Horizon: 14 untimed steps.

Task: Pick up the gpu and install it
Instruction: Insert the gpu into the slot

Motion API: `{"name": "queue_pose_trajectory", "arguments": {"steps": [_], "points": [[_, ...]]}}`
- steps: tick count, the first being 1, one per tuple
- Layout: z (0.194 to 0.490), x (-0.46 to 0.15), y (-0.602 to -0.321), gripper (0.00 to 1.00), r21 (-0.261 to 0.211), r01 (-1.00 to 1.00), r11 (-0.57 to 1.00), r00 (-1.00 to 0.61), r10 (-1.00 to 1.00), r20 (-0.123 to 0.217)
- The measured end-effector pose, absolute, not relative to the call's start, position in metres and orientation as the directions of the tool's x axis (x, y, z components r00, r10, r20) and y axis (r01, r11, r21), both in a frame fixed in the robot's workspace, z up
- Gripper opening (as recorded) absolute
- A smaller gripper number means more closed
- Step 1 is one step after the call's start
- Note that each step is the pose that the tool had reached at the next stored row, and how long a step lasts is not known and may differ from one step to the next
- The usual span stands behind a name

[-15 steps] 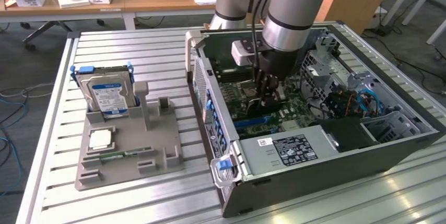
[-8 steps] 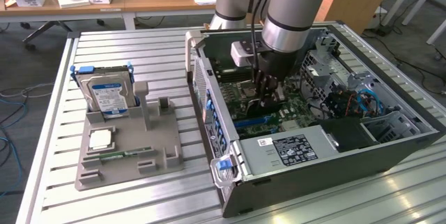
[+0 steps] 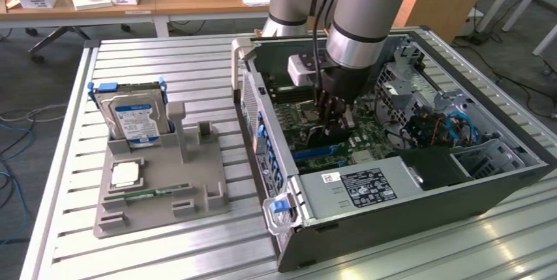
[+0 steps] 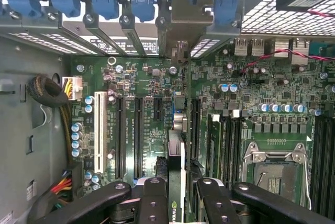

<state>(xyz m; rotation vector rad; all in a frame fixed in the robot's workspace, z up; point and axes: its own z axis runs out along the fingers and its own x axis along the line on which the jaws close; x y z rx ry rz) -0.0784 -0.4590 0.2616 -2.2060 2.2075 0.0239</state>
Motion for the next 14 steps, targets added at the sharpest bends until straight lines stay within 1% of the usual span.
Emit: {"name": "queue_pose_trajectory", "arguments": {"steps": [14], "points": [[0.2567, -0.0784, -0.459, 0.26, -0.004, -1.0, 0.001, -0.001, -1.0, -0.026]]}}
